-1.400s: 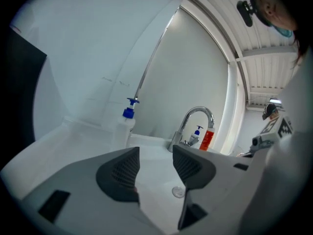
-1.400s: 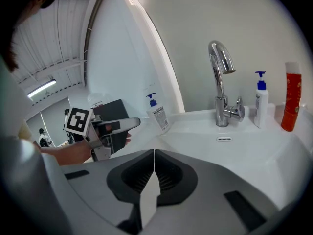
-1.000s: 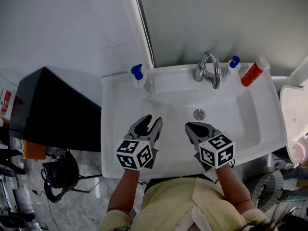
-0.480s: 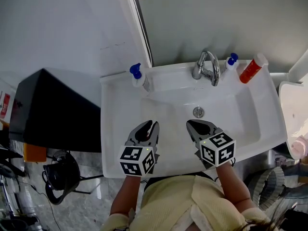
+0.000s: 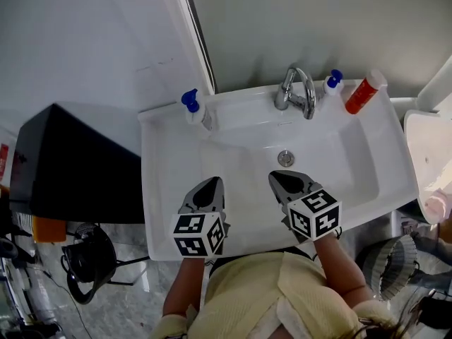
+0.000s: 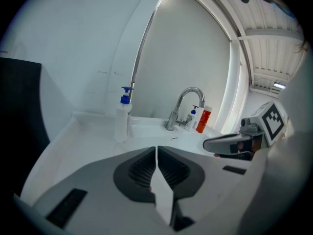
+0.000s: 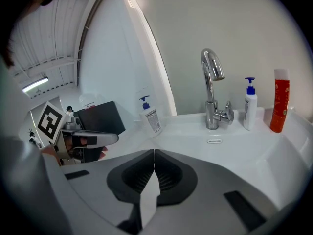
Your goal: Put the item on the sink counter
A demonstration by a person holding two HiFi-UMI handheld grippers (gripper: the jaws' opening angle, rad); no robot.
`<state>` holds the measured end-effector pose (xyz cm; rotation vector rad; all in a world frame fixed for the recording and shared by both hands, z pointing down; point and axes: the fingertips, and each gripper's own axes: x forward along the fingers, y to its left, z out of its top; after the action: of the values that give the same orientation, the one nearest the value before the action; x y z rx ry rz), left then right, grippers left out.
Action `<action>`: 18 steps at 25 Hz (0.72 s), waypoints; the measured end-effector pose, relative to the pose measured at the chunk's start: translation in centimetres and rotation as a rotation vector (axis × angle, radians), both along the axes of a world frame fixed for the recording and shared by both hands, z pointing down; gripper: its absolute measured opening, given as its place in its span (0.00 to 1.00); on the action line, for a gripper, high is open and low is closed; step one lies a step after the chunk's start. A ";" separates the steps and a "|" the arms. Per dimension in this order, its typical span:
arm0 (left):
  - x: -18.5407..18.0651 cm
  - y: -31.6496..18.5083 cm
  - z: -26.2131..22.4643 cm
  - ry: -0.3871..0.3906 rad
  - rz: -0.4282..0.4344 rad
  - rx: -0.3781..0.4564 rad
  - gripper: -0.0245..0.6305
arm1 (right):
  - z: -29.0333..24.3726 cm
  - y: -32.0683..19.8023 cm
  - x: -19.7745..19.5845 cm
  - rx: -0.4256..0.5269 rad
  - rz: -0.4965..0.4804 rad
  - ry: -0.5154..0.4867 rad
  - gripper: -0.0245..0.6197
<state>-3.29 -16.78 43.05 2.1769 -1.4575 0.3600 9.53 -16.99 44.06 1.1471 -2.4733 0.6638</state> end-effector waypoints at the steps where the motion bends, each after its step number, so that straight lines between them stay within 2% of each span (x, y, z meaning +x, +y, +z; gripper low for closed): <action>1: 0.0 -0.1 0.1 -0.001 -0.009 -0.004 0.11 | 0.0 0.0 0.0 0.003 0.001 0.006 0.08; 6: -0.3 -0.3 0.5 -0.025 -0.058 -0.015 0.11 | 0.0 -0.2 0.4 0.006 0.021 0.018 0.08; 18: -0.5 -0.4 1.3 -0.023 -0.077 -0.040 0.11 | 0.4 -0.6 1.7 -0.002 0.067 0.041 0.08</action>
<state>-3.82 -17.16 44.38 2.0857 -1.5284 0.3844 11.27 -17.57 44.47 1.2353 -2.4092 0.6543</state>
